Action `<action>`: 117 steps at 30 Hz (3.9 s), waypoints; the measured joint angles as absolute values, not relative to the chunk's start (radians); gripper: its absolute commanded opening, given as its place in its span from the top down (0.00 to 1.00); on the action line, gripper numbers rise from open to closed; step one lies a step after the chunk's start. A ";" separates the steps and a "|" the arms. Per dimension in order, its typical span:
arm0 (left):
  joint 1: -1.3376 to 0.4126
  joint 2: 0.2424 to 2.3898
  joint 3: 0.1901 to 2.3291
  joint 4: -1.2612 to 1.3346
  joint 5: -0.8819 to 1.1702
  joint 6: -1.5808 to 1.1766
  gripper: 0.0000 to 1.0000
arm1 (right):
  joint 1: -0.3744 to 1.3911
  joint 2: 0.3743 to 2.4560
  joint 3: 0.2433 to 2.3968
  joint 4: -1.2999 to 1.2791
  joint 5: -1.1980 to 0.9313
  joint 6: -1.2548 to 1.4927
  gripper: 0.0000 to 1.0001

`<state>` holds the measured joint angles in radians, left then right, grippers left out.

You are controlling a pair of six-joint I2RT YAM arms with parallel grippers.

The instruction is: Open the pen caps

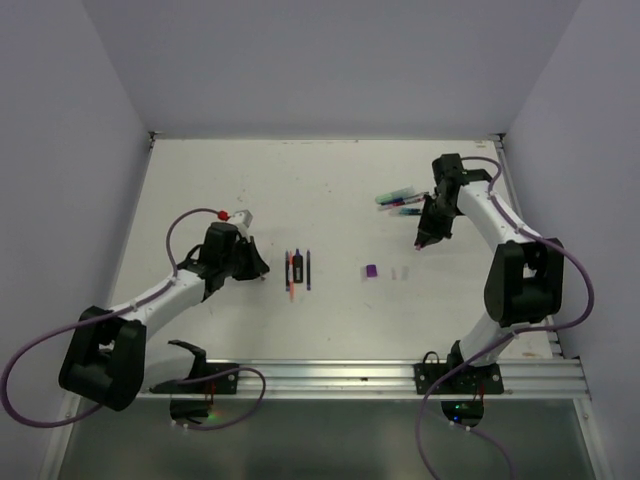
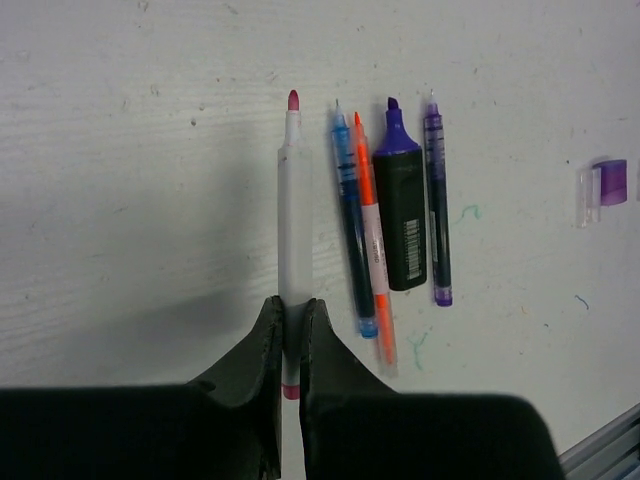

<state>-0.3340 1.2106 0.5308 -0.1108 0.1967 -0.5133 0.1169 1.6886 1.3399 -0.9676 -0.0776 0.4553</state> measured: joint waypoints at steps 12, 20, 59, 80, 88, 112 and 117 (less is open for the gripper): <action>-0.335 1.346 0.460 0.083 0.230 -0.610 1.00 | 0.108 1.798 1.223 -0.968 -0.068 0.374 1.00; -0.343 1.385 0.453 0.150 0.267 -0.655 1.00 | 0.108 1.806 1.189 -0.919 -0.081 0.353 1.00; -0.348 1.416 0.399 0.266 0.416 -0.768 0.60 | 0.106 1.864 1.280 -0.904 -0.150 0.347 0.48; -0.348 1.375 0.402 0.197 0.402 -0.735 0.59 | 0.106 2.019 1.641 -0.846 -0.122 0.613 0.54; -0.348 1.344 0.427 0.103 0.358 -0.678 0.59 | 0.106 2.200 1.855 -0.850 -0.116 0.655 0.54; -0.348 1.291 0.516 -0.054 0.234 -0.605 0.60 | 0.085 2.308 1.995 -0.837 -0.038 0.654 0.54; -0.348 1.271 0.525 -0.067 0.202 -0.604 0.60 | 0.043 2.246 1.906 -0.844 -0.036 0.656 0.54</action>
<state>-0.3485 1.2709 0.5251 -0.0673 0.2024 -0.6044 0.0425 2.2463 1.9060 -0.8436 -0.0364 0.6556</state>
